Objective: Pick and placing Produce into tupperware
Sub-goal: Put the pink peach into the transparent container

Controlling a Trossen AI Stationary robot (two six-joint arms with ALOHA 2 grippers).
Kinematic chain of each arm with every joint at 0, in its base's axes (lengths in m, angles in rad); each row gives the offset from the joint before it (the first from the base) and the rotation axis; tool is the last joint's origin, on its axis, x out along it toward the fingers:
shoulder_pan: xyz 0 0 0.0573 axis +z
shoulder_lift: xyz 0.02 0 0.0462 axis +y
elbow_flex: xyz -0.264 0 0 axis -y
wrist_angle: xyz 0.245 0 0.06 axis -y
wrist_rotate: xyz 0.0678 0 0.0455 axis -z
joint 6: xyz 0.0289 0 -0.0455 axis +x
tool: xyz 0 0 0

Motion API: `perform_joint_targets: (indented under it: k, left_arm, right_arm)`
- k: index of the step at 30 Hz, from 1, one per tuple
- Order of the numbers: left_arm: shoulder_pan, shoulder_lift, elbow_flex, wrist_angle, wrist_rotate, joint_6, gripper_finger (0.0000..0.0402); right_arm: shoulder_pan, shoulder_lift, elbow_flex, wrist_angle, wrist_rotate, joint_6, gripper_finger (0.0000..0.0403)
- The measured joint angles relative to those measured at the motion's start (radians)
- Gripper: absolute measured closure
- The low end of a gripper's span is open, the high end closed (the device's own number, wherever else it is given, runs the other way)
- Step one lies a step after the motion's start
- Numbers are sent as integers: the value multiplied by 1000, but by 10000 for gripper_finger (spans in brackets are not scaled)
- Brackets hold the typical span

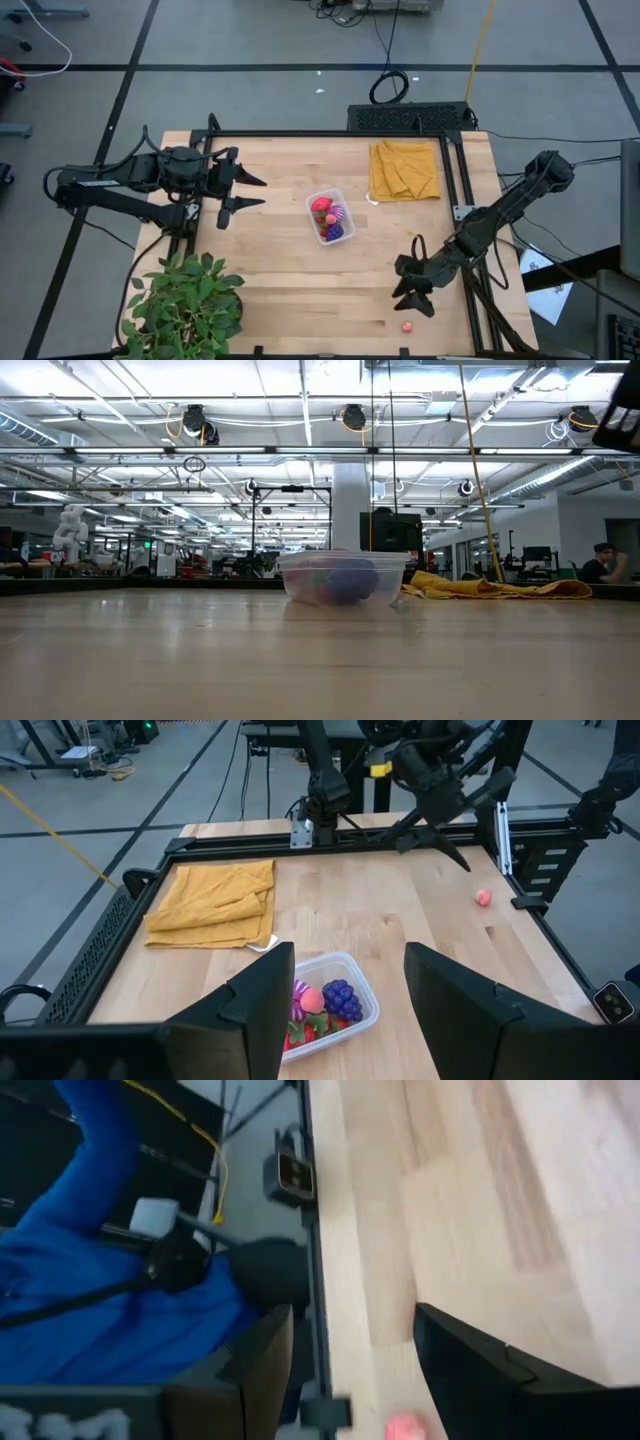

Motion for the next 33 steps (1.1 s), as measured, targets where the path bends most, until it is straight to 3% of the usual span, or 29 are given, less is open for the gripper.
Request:
perform_joint_targets:
  k: [10,17,28,33]
  left_arm:
    - [0,0,0,0,0,0,206]
    - [0,0,0,0,0,-3,206]
    - [0,0,0,0,0,-6,206]
    - [0,0,0,0,-1,-6,206]
  right_arm:
    - [0,0,0,133,19,-127,202]
    - [1,1,0,130,20,-237,202]
    - [-26,2,0,-62,107,-337,202]
    - [19,2,5,-54,109,-353,202]
